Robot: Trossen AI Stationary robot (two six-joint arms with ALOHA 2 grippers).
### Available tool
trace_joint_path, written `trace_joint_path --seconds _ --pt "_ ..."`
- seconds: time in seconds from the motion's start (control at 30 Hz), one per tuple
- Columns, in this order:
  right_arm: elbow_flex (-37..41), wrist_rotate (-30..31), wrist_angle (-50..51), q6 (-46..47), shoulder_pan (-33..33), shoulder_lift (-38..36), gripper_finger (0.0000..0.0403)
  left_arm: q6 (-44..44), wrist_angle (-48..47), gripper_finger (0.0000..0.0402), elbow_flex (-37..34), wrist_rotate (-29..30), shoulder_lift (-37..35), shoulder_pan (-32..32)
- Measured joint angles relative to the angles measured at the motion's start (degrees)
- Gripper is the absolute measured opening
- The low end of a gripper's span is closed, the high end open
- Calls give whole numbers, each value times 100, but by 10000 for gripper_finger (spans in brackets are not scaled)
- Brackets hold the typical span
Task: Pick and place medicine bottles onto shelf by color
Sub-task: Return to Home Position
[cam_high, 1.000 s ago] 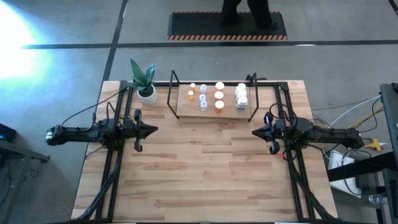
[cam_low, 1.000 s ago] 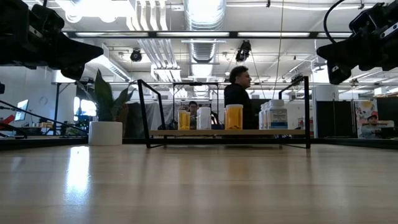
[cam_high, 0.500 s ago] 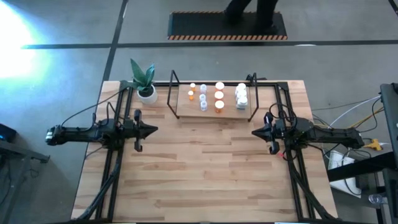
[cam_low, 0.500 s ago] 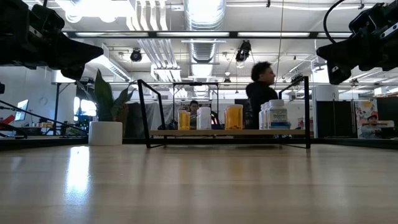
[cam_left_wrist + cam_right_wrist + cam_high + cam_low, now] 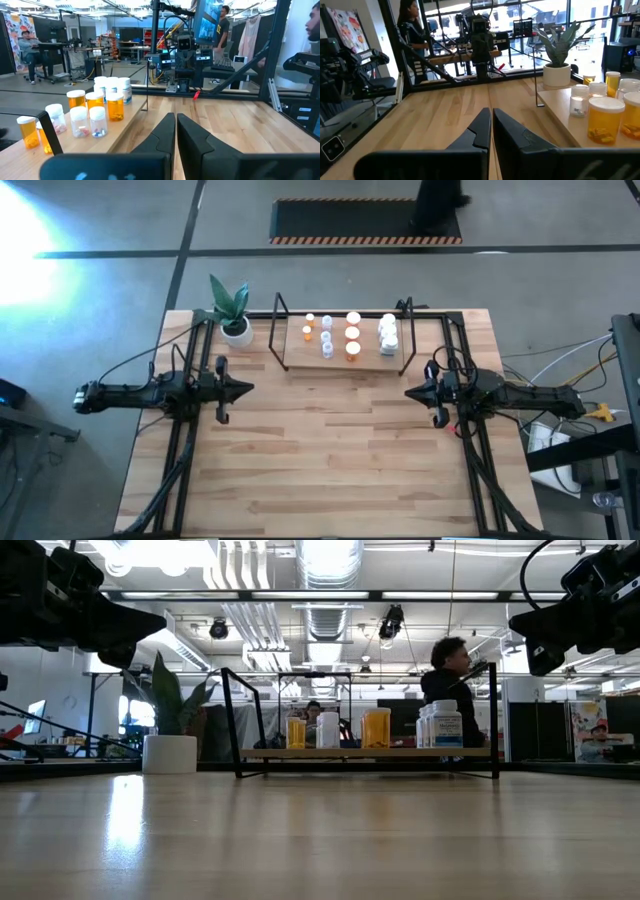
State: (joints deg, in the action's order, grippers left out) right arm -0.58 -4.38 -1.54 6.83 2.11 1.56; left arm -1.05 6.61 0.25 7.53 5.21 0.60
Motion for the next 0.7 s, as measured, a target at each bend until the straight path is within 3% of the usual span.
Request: trace_joint_path --seconds 0.5,0.7 --pt "0 4 0 0 -13 13 9 -1 2 0 0 0 2 0" --pt "0 -9 -4 0 -320 241 9 1 0 0 0 -2 0 0"
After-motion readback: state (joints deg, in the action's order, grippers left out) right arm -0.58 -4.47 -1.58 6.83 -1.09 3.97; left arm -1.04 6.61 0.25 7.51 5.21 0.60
